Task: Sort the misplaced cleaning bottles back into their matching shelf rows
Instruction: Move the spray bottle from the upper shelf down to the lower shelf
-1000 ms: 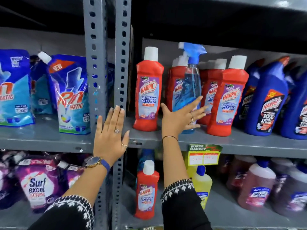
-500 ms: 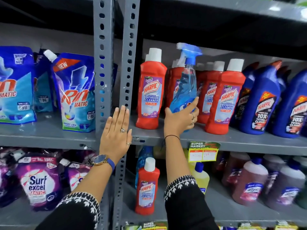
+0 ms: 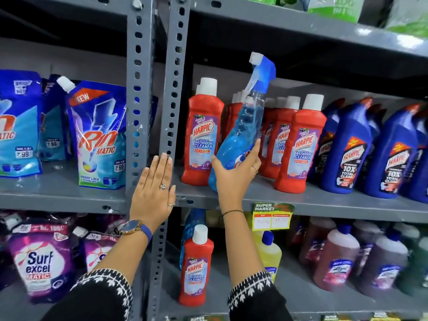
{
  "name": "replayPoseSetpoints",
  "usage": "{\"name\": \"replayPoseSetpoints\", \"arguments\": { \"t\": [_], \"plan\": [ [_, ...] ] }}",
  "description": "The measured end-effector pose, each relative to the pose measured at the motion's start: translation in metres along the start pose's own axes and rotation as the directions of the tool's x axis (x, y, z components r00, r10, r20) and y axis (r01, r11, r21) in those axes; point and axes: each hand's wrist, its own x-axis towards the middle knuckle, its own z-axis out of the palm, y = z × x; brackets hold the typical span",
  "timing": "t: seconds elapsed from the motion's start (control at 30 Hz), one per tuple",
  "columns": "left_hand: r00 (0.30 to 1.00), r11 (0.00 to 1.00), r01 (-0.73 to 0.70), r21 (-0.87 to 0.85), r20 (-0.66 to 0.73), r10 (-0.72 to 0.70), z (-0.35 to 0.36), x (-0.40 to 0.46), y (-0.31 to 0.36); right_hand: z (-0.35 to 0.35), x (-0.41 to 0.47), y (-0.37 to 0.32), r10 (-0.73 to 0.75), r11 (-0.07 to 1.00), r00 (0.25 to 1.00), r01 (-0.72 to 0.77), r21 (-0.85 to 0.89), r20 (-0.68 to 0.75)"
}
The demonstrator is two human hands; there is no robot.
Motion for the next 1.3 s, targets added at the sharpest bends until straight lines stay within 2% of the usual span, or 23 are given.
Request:
{"name": "replayPoseSetpoints", "arguments": {
  "t": [0.1, 0.37, 0.53, 0.77, 1.07, 1.3],
  "plan": [
    [1.000, 1.000, -0.004, -0.019, -0.007, 0.004, -0.001, 0.001, 0.000, -0.015, -0.022, -0.009, -0.059, 0.997, 0.995, 0.055, 0.047, 0.075],
    [1.000, 0.998, -0.011, -0.062, -0.016, 0.010, -0.002, 0.002, 0.000, -0.061, -0.096, -0.002, -0.047, 0.996, 0.980, 0.032, 0.078, 0.195],
    [1.000, 0.999, 0.019, -0.044, 0.003, -0.019, -0.003, 0.003, 0.002, -0.080, -0.130, 0.036, 0.068, 0.998, 0.967, -0.067, -0.012, 0.245],
    [1.000, 0.999, 0.006, -0.049, 0.001, -0.006, -0.003, 0.003, 0.001, -0.103, -0.169, 0.096, 0.227, 0.973, 0.910, -0.201, -0.109, 0.348],
    [1.000, 1.000, 0.019, 0.013, 0.005, -0.019, -0.005, 0.003, 0.002, -0.108, -0.193, 0.166, 0.415, 0.910, 0.857, -0.386, -0.151, 0.305],
    [1.000, 1.000, 0.010, 0.017, -0.001, -0.010, -0.006, 0.004, 0.003, -0.102, -0.176, 0.210, 0.463, 0.885, 0.846, -0.425, -0.192, 0.265]
  ]
}}
